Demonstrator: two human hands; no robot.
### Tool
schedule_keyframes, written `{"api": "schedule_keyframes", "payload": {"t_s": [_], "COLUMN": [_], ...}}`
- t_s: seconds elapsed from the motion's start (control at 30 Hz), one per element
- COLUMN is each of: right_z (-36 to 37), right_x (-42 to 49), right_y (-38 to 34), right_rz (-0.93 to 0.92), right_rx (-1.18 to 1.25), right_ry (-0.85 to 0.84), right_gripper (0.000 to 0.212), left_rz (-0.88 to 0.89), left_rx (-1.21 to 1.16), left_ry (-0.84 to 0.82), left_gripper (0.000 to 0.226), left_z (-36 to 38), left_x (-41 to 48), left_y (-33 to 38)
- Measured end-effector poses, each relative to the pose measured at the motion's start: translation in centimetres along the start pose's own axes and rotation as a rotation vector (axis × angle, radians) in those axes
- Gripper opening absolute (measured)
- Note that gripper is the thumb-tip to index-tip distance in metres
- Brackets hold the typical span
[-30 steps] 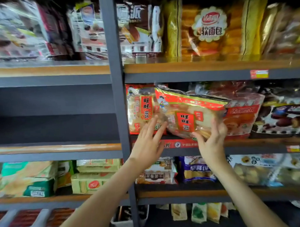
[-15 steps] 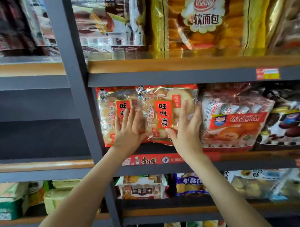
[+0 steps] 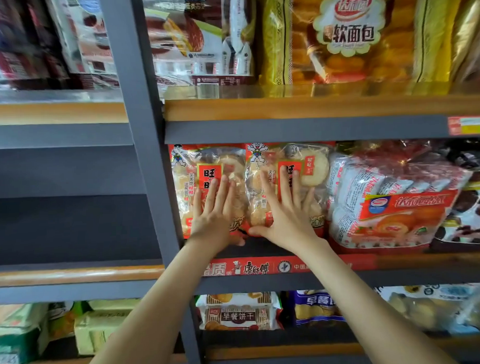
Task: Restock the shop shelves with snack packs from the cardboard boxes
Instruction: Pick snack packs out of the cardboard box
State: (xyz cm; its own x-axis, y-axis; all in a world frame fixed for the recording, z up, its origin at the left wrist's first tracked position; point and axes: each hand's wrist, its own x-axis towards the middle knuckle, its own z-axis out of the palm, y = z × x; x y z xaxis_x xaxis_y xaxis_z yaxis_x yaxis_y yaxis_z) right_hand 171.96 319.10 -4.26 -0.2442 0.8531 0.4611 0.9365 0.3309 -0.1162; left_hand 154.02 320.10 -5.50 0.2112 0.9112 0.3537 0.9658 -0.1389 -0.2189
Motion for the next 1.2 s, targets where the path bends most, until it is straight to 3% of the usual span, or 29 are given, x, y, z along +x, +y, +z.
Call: {"api": "schedule_keyframes", "payload": {"t_s": [0.13, 0.3, 0.5, 0.7, 0.83, 0.93, 1.03, 1.13, 1.2], "right_z": [0.3, 0.4, 1.0, 1.4, 1.8, 3.0, 3.2, 2.6, 2.6], "right_x": [1.8, 3.3, 3.9, 4.8, 5.9, 6.2, 6.1, 6.2, 6.6], "right_y": [1.0, 1.6, 2.3, 1.8, 0.4, -2.4, -3.5, -3.5, -3.7], "right_rz": [0.025, 0.105, 0.253, 0.310, 0.185, 0.069, -0.003, -0.227, -0.323], "right_rx": [-0.016, 0.028, 0.155, 0.213, 0.228, 0.263, 0.221, -0.013, -0.134], "right_ry": [-0.101, -0.164, -0.189, -0.299, -0.434, -0.471, -0.362, -0.153, -0.139], "right_gripper": [0.126, 0.129, 0.129, 0.129, 0.124, 0.120, 0.121, 0.119, 0.119], "left_rz": [-0.063, -0.148, -0.240, -0.224, -0.269, -0.326, -0.356, -0.356, -0.370], "left_rx": [0.119, 0.163, 0.166, -0.045, -0.215, -0.195, -0.182, -0.161, -0.137], "left_ry": [-0.028, -0.060, -0.089, -0.099, -0.054, -0.079, -0.098, -0.081, -0.052], "left_gripper": [0.134, 0.104, 0.118, 0.122, 0.115, 0.117, 0.121, 0.117, 0.116], "left_z": [-0.2, -0.9, -1.0, -1.5, -2.2, -2.0, -1.7, -1.6, -1.4], "left_x": [-0.3, -0.3, -0.4, 0.1, 0.5, 0.6, 0.5, 0.3, 0.4], "left_y": [-0.2, 0.2, 0.2, 0.7, 1.0, 0.4, -0.2, 0.0, 0.1]}}
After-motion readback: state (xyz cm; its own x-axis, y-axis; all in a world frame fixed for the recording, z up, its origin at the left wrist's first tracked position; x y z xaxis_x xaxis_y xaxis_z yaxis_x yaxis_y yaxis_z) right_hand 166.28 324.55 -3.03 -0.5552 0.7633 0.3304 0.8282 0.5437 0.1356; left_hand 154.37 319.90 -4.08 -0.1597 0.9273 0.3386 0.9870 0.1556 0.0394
